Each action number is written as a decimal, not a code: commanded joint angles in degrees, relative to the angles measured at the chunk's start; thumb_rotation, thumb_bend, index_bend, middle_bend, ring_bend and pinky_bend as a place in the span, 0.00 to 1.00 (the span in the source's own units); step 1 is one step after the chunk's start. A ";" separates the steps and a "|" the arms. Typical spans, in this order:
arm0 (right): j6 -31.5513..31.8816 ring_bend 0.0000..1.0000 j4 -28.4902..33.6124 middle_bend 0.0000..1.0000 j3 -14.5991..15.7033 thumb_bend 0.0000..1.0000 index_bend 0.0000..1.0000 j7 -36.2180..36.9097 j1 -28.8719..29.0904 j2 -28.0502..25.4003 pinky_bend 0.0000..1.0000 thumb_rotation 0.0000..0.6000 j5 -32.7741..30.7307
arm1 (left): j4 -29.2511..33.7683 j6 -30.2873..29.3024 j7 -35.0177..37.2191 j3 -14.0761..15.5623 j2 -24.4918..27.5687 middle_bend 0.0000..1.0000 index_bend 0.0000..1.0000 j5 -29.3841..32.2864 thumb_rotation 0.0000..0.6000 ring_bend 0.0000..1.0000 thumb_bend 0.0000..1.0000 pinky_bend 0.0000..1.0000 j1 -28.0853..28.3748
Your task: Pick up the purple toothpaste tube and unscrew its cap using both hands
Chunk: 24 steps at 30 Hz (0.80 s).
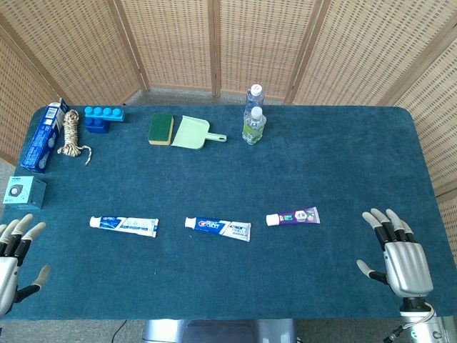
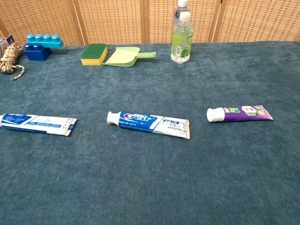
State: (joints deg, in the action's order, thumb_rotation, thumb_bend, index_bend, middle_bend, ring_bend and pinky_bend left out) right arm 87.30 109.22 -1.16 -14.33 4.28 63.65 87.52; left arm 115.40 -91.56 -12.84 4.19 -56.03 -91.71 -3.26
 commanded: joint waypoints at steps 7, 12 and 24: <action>-1.71 0.04 -0.10 0.15 -0.29 0.16 0.14 0.86 0.44 0.57 0.15 1.00 -0.75 | 0.39 0.09 -0.73 -0.26 -0.23 0.06 0.14 -0.39 1.00 0.00 0.32 0.00 -0.10; -3.17 0.04 0.17 0.15 -0.59 0.16 0.14 2.23 1.20 0.24 0.15 1.00 -0.81 | 0.74 -0.28 -1.00 -0.01 0.07 0.06 0.14 -1.52 1.00 0.00 0.32 0.00 -0.44; -14.98 0.06 0.46 0.15 -4.39 0.16 0.17 -1.01 9.40 3.15 0.16 1.00 -6.66 | 2.90 2.77 -1.26 -1.37 1.57 0.05 0.16 -1.10 1.00 0.00 0.32 0.00 1.85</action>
State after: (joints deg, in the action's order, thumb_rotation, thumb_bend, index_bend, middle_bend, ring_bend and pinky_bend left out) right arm 74.62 109.97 -4.43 -13.96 11.69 65.54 82.57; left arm 118.17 -88.93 -13.99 2.94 -54.55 -92.89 -1.54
